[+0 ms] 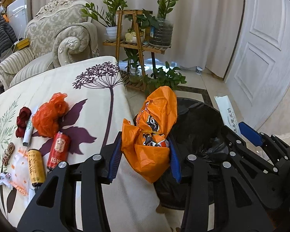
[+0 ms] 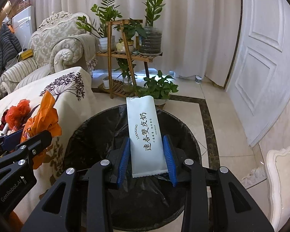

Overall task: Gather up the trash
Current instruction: 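Drop the orange bag from the left tool into the bin while the right drops the packet, then grasp the teal-and-white bottle with the left tool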

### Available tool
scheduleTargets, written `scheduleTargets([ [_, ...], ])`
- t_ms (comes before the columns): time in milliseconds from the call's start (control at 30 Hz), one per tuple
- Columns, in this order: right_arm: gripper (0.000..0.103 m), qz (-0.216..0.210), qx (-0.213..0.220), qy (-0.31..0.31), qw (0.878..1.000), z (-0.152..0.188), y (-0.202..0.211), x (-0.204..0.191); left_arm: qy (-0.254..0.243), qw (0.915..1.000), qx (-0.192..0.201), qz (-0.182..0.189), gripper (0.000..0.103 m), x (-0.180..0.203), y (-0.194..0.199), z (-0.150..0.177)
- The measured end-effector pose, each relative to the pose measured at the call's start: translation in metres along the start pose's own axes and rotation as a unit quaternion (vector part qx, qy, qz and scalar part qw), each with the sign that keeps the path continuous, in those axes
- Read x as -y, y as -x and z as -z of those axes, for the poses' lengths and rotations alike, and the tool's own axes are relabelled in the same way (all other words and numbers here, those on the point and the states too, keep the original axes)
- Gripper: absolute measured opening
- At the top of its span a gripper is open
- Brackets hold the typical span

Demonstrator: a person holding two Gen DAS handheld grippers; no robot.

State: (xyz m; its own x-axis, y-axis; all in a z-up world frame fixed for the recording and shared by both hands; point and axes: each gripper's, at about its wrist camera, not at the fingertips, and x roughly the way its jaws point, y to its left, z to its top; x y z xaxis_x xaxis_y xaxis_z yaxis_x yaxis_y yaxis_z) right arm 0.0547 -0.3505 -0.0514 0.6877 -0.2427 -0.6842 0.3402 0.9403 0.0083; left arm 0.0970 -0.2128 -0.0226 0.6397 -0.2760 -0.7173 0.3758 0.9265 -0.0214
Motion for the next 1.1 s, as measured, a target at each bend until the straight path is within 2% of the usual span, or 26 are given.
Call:
scheduleTargets([
  [133,0.038,-0.001,-0.004,-0.005,1.0,-0.002,-0.005,0.001,0.0,1.0,-0.002,-0.002,0.051,0.002,-0.005,-0.001],
  [267,0.051,0.004,0.0,-0.01,1.0,-0.003,-0.003,0.003,0.003,1.0,0.006,-0.002,0.067,0.001,-0.001,-0.001],
  [500,0.061,0.008,0.007,-0.023,1.0,-0.003,0.008,0.005,0.011,0.9997,0.018,-0.007,0.078,-0.006,0.009,0.0],
  [667,0.075,0.007,0.009,-0.03,0.999,0.0,0.017,0.003,0.015,0.9994,0.03,-0.009,0.08,-0.015,0.025,0.003],
  [767,0.076,0.009,0.012,-0.029,0.999,0.002,0.023,-0.002,0.013,0.999,0.038,-0.018,0.08,-0.022,0.035,0.007],
  [1100,0.076,-0.027,0.012,-0.022,0.999,0.014,0.048,-0.034,0.032,0.997,0.039,-0.06,0.08,-0.07,0.068,0.029],
])
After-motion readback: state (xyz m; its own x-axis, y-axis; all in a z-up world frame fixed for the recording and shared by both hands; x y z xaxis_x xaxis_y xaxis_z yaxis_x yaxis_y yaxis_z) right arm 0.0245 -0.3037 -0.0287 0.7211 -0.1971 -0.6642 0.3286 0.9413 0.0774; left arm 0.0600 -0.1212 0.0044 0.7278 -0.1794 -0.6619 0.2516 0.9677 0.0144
